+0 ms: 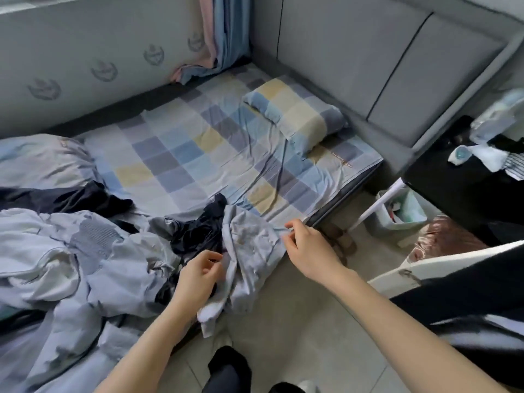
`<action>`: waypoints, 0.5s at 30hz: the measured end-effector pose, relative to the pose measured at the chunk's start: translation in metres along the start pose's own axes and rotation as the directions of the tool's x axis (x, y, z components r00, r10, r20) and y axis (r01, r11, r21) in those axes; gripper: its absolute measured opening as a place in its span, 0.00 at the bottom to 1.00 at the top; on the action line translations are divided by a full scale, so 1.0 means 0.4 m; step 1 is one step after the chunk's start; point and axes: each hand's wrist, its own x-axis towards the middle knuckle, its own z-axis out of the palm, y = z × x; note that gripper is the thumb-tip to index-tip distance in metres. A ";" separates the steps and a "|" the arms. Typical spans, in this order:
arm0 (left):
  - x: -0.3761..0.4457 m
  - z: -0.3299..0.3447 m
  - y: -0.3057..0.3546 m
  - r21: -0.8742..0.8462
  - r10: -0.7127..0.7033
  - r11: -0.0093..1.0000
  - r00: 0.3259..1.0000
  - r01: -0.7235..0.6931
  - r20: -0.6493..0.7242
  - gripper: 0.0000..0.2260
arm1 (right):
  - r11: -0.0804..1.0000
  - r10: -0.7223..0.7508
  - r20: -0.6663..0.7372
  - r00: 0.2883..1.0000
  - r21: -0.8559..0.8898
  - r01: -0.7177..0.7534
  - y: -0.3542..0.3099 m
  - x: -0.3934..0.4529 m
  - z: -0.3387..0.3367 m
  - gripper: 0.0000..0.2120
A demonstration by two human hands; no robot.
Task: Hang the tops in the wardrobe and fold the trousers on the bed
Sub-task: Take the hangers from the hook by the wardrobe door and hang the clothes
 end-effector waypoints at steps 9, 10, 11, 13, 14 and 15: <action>0.324 0.006 -0.267 0.197 -0.230 0.958 0.968 0.208 0.098 0.08 | 0.982 0.177 0.251 0.952 0.017 -0.187 0.030 0.300 0.329 0.12; 0.356 0.017 -0.294 0.209 -0.266 0.948 0.958 0.240 0.109 0.08 | 0.982 0.179 0.281 0.943 0.010 -0.189 0.038 0.332 0.370 0.13; 0.388 0.029 -0.324 0.225 -0.299 0.937 0.947 0.268 0.119 0.09 | 0.981 0.182 0.311 0.933 0.012 -0.196 0.047 0.364 0.412 0.13; 0.456 0.057 -0.403 0.263 -0.377 0.905 0.916 0.334 0.134 0.11 | 0.984 0.166 0.377 0.911 0.004 -0.181 0.066 0.441 0.514 0.13; 0.485 0.070 -0.441 0.285 -0.409 0.889 0.902 0.359 0.137 0.12 | 0.984 0.158 0.407 0.900 0.005 -0.176 0.076 0.476 0.566 0.12; 0.509 0.083 -0.477 0.307 -0.433 0.874 0.891 0.377 0.138 0.14 | 0.982 0.166 0.439 0.883 0.013 -0.190 0.082 0.508 0.613 0.11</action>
